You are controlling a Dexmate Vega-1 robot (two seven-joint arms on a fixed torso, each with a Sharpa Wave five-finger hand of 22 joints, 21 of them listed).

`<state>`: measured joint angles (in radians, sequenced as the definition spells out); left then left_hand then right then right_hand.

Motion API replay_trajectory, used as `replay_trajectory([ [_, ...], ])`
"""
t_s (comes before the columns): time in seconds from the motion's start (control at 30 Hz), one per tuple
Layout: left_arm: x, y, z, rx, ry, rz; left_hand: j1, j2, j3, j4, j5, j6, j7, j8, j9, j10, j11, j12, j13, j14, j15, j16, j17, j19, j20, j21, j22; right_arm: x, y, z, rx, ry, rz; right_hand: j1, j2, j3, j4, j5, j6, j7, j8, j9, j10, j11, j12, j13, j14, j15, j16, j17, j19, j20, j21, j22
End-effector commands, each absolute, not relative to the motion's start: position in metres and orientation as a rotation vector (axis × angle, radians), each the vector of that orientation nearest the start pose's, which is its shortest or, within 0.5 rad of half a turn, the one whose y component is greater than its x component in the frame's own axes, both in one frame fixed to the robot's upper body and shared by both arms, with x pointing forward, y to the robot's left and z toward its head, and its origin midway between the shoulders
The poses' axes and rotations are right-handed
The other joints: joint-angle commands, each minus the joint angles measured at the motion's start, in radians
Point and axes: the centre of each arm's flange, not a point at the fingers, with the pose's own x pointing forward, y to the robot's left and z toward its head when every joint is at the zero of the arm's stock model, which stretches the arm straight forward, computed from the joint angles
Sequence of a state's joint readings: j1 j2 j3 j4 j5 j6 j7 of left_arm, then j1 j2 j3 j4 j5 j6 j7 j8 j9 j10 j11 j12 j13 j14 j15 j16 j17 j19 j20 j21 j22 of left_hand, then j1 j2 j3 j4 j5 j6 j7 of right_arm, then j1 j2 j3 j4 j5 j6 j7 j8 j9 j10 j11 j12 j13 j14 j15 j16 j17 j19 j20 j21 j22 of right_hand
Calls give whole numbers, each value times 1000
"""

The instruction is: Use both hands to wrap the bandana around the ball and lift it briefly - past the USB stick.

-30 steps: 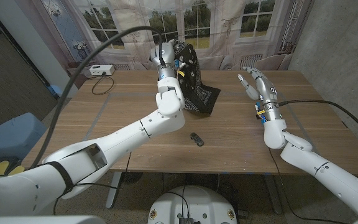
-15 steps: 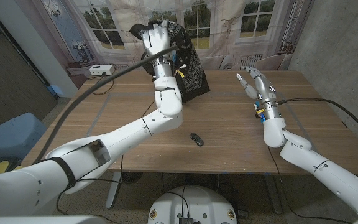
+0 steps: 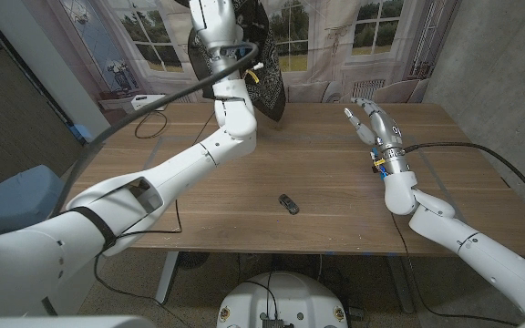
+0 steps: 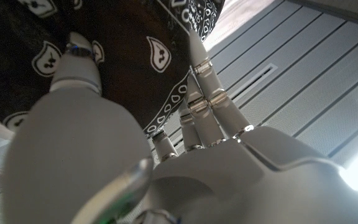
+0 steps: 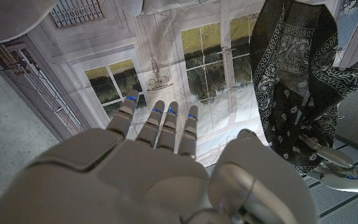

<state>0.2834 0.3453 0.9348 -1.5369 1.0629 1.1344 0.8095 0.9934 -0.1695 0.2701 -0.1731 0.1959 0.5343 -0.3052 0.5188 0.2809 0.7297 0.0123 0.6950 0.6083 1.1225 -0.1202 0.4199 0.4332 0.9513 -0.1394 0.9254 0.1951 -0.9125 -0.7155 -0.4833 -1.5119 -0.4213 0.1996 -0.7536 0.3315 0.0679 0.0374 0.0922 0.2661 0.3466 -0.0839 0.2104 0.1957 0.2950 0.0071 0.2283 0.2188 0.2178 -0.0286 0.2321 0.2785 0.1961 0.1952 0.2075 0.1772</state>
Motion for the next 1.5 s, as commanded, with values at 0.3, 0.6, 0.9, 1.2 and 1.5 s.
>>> replay_trajectory([
  [0.3, 454, 101, 252, 987, -1369, 1442, 243, 272, 156, 13, 0, 381, 294, 25, 68, 154, -150, -9, 7, 110, -113, -7, 5, -5, -52, 19, -1, 586, -289, -13, -907, -1017, -407, -7, -1, -3, 0, 0, 1, 0, -4, 0, 3, 4, -4, 2, 5, 2, 1, 0, 8, -2, -4, 3],
  [0.6, 451, 117, 244, 915, -1260, 1301, 236, 268, 161, 13, -1, 382, 287, 23, 65, 157, -156, -17, 11, 112, -113, -15, 4, -11, -55, 27, -2, 589, -286, -9, -909, -1028, -395, -9, -1, -4, 0, 0, -2, 0, -5, 0, 2, 4, -6, 2, 4, 1, 0, -1, 8, -2, -4, 3],
  [0.9, 497, 152, 214, 1000, -1135, 1190, 230, 268, 168, 13, -2, 382, 282, 22, 64, 160, -162, -27, 14, 97, -114, -44, -21, -32, -45, 29, -6, 589, -284, -7, -924, -1019, -396, -10, -1, -4, -1, 0, -3, 0, -6, 0, 3, 4, -6, 2, 8, 1, 1, -2, 9, -2, -4, 3],
  [1.2, 536, 180, 203, 1026, -1058, 1171, 228, 269, 174, 13, -6, 386, 283, 22, 62, 159, -167, -34, 20, 92, -114, -62, -39, -43, -34, 30, -10, 590, -282, -6, -937, -1007, -391, -12, 0, -5, 0, 0, -2, 0, -6, 0, 4, 5, -7, 3, 6, 0, 1, -3, 9, -4, -4, 3],
  [1.5, 549, 171, 196, 1183, -992, 1247, 229, 268, 179, 11, -9, 385, 283, 22, 61, 162, -168, -41, 23, 97, -114, -67, -45, -47, -33, 34, -12, 590, -284, -8, -931, -1000, -394, -14, 0, -5, 0, 1, -2, -1, -6, 0, 4, 5, -7, 3, 7, 1, 1, -3, 8, -2, -5, 3],
])
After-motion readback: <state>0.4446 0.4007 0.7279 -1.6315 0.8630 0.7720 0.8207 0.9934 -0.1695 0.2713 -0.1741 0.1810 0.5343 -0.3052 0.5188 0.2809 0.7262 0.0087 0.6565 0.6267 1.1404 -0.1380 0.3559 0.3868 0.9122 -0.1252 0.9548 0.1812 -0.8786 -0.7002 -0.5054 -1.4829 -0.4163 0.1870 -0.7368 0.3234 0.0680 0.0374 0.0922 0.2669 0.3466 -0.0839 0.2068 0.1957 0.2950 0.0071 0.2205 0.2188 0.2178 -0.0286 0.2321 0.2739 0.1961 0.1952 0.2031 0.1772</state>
